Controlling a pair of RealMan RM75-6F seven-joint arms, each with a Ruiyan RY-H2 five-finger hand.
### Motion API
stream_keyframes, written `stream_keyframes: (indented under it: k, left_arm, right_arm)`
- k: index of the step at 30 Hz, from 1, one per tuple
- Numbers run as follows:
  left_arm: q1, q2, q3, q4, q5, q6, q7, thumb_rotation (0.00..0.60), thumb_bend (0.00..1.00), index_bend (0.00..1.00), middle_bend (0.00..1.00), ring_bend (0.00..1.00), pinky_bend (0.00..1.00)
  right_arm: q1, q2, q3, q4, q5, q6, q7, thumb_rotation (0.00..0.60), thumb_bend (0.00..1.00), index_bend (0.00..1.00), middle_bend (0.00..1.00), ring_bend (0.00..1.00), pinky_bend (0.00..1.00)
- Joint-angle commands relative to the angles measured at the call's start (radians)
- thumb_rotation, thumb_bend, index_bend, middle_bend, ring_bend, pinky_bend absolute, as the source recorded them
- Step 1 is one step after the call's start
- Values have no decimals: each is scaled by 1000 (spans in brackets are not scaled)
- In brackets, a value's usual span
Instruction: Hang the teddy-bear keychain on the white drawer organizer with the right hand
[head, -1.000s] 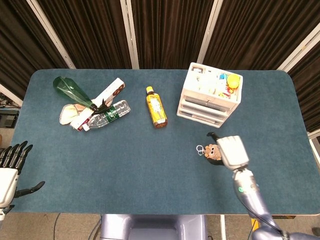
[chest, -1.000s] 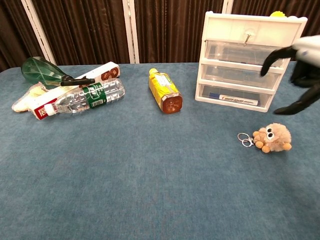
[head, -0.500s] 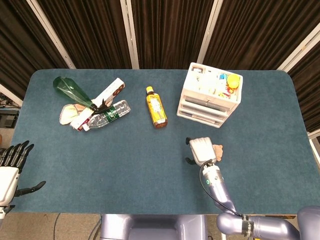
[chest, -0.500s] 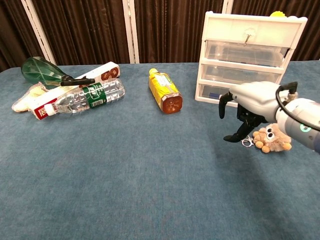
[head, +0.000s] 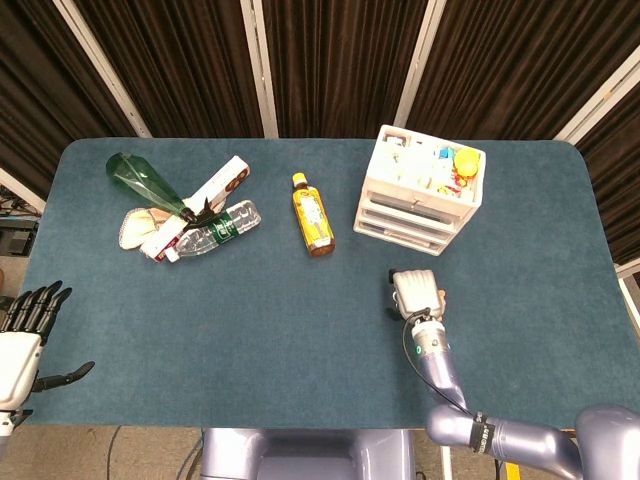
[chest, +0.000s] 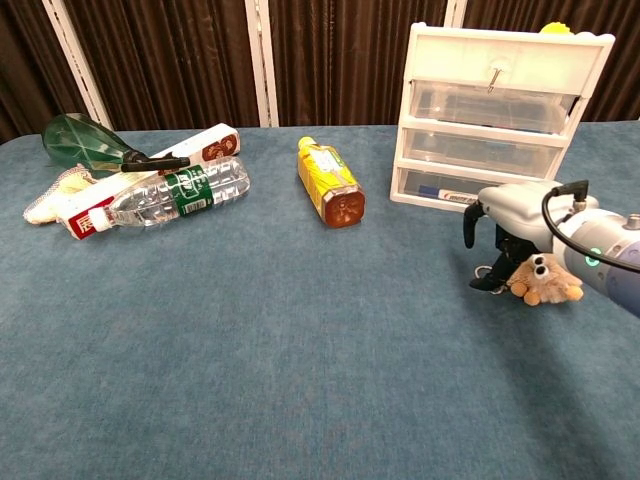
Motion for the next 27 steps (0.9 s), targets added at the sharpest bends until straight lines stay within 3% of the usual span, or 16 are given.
stream_keyframes:
  k: [1,23,27]
  left_arm:
    - [-1,0,0,-1,-1,-1,1,526,67,1,0,0,0]
    - [-3,1,-1,-7,-12,-7,0,523,66,1,0,0,0]
    - [-3,1,0,-8,-13,-8,0,528,65,1,0,0,0]
  right_arm:
    - [4,-1,0,15,15,-7,3,600,185,390,1000,1000,899]
    - [33,-12,-19,68,101,-26,-10,600,185,395,1000,1000,899]
    - [33,-14,-24,74,111,-26,-10,600,200,432,1000,1000,899]
